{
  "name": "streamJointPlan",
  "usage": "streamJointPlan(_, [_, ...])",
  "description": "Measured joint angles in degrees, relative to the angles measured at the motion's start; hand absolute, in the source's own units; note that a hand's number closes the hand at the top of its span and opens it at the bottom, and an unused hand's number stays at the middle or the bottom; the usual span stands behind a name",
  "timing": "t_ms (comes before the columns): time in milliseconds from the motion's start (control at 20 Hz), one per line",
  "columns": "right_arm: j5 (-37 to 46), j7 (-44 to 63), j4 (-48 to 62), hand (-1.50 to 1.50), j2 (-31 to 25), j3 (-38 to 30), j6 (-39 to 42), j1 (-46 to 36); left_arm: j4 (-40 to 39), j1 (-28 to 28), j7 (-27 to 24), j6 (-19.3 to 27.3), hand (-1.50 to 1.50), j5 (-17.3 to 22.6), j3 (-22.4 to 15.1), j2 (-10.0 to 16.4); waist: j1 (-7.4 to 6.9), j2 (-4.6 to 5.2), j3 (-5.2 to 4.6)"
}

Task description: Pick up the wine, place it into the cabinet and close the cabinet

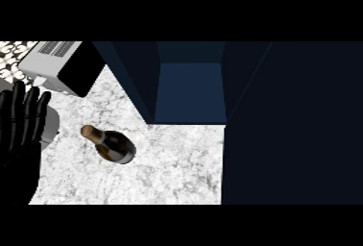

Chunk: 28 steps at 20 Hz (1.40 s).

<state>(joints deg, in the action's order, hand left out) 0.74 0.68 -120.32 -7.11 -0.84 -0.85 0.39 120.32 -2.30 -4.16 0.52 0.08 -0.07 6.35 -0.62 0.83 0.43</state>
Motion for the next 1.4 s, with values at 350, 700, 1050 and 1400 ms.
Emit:
streamJointPlan(350, [-1.0, -1.2, -2.5, -1.5, 2.1, 4.6, 2.1, 4.2, -9.6, 12.9, 8.7, 1.8, -1.5, -0.9, -2.7, -2.0, 1.67, -0.59, -0.3])
streamJointPlan(700, [-6.8, 6.7, -12.7, -1.5, 0.1, 13.0, 8.6, 10.6, -10.6, 17.3, 21.7, 10.0, -1.5, 2.0, -9.6, -5.3, 1.8, -1.08, -0.52])
streamJointPlan(1050, [-7.9, 12.2, -20.0, -1.5, -0.9, 15.7, 9.3, 14.6, -6.2, 24.3, 34.4, 21.9, -1.5, -2.8, -19.5, -6.1, 1.27, -1.07, -0.46])
streamJointPlan(1400, [-6.9, 16.0, -22.4, -1.5, -0.7, 18.3, 7.7, 15.1, -2.1, 29.1, 44.3, 29.3, -1.5, -8.9, -25.8, -6.3, 1.17, -1.14, -0.41])
